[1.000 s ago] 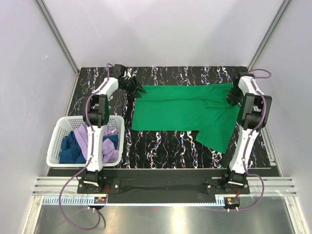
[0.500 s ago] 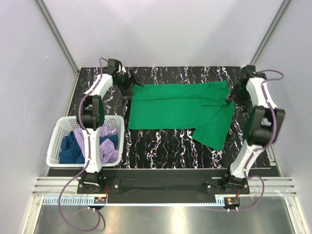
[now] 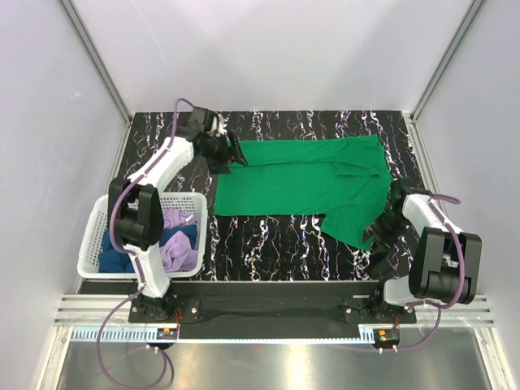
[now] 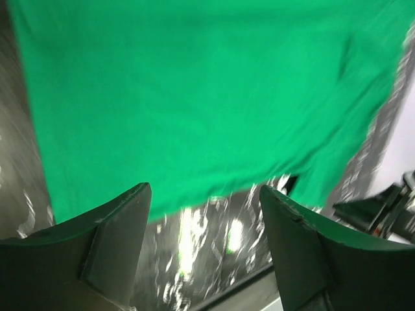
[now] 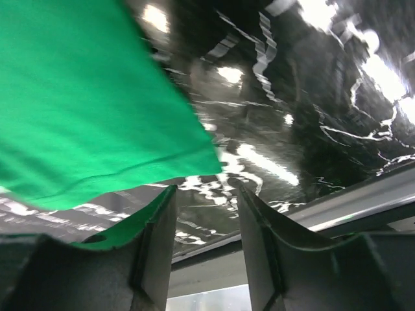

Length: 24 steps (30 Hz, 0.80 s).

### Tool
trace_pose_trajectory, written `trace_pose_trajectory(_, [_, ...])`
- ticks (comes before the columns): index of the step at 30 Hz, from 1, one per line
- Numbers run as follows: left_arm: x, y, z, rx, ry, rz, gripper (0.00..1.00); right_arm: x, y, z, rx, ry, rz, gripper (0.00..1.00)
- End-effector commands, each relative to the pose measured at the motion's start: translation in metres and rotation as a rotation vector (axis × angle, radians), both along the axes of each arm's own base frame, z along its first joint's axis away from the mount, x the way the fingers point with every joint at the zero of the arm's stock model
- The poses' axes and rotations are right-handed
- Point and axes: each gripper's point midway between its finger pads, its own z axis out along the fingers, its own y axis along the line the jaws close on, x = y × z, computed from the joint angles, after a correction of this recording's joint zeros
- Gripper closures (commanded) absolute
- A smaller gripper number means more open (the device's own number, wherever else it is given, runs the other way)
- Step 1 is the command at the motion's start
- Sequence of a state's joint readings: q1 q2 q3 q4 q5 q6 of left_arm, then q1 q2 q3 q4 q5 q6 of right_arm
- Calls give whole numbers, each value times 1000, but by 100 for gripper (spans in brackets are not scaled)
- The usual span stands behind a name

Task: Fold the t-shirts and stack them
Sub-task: Fold the tshirt

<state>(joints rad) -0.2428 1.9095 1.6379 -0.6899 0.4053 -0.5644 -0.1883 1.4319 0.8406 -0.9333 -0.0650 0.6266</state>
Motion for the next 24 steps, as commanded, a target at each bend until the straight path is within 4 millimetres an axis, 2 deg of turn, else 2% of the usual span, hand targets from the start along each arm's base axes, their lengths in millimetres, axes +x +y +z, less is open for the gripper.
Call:
trace_pose_trajectory(1, [-30, -8, 14, 81, -71, -49, 28, 9, -1, -6, -15, -93, -62, 50])
trace_pose_trajectory(3, [-44, -15, 14, 86, -78, -69, 29, 5, 0, -15, -17, -80, -97, 47])
trace_pose_trajectory(4, [-51, -16, 22, 79, -99, -71, 29, 5, -2, -19, -27, -78, -110, 47])
trace_pose_trajectory(6, [-66, -16, 15, 95, -84, -79, 30, 3, -3, -26, -38, -76, -145, 45])
trace_pose_trajectory(7, [-72, -15, 21, 93, -99, -79, 30, 4, -4, -28, -43, -86, -152, 45])
trace_pose_trajectory(8, [-79, -12, 15, 108, -87, -74, 30, 3, -4, -31, -46, -84, -167, 45])
trace_pose_trajectory(9, [-84, -9, 21, 107, -100, -68, 30, 4, -6, -34, -57, -89, -170, 46])
trace_pose_trajectory(11, [-90, -2, 19, 129, -101, -49, 29, 4, -12, -36, -87, -82, -181, 47])
trace_pose_trajectory(12, [-97, 2, 12, 145, -82, -45, 29, 7, -15, -36, -102, -100, -184, 48])
trace_pose_trajectory(15, [-107, 13, 12, 177, -87, -28, 29, 14, -20, -34, -113, -121, -188, 59])
trace_pose_trajectory(16, [-108, 15, 9, 186, -80, -25, 29, 13, -19, -34, -111, -112, -186, 76])
trace_pose_trajectory(17, [-109, 18, 6, 200, -72, -14, 29, 13, -19, -33, -109, -106, -188, 85])
trace_pose_trajectory(19, [-112, 21, -2, 219, -46, -4, 29, 12, -19, -30, -106, -109, -191, 96])
trace_pose_trajectory(24, [-111, 31, -26, 294, 1, 29, 28, 17, -32, -15, -172, -152, -148, 100])
